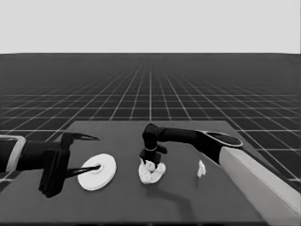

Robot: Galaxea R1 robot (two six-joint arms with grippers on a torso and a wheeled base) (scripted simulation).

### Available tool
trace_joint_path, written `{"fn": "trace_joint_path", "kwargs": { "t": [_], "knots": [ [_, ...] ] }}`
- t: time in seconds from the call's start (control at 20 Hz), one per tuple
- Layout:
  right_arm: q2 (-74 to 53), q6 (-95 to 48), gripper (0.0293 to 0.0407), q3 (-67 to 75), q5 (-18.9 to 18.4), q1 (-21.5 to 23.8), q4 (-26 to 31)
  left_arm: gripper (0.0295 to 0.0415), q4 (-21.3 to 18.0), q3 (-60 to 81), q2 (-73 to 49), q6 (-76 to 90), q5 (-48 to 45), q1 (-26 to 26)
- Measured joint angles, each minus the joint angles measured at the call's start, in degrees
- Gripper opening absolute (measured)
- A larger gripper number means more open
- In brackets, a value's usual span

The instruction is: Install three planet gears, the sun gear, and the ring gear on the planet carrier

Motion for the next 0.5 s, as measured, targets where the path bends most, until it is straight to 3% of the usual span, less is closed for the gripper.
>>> {"fn": "trace_joint_path", "kwargs": {
  "t": [0.5],
  "knots": [
    [0.0,6.0,0.0311,0.0,0.0,-0.1,0.0,0.0385,0.0,0.0,0.0,0.0,0.0,0.0]
  ]
}}
